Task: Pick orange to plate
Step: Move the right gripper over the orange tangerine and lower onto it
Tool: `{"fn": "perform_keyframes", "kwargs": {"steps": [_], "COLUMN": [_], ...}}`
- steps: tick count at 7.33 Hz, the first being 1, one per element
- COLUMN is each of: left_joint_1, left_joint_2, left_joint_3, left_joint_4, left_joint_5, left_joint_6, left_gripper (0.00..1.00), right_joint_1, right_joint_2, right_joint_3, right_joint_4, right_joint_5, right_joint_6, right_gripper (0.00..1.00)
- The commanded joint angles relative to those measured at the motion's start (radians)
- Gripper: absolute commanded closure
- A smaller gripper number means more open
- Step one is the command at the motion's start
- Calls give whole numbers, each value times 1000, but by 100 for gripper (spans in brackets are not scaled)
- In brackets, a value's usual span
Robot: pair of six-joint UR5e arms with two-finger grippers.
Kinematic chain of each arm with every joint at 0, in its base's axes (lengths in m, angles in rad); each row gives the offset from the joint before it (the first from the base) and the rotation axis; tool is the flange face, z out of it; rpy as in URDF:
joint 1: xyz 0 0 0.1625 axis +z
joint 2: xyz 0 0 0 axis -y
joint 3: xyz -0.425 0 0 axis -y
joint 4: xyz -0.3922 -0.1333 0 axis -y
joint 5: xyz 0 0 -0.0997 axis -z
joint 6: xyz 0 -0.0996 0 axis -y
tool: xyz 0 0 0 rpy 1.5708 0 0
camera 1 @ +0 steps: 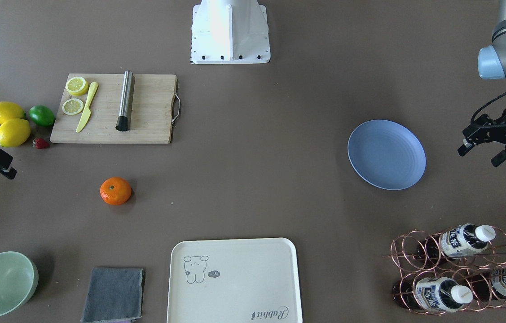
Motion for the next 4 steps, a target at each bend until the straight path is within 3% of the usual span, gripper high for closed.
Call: {"fn": "perform_keyframes", "kwargs": {"steps": [1, 4], "left_joint_1": [1, 2], "left_joint_2": [-4, -2], "left_joint_3": [1, 19], "left_joint_4": [0, -1], "left_joint_5": [0, -3], "left_joint_6": [-3, -3], "left_gripper": [2, 2], "right_joint_1": [-153, -261], "right_joint_2": [61, 116], "right_joint_3": [-7, -48], "right_joint_4": [20, 20], "right_joint_5": [-121, -213], "right_joint_6": [109, 167], "right_gripper": [0, 0]}}
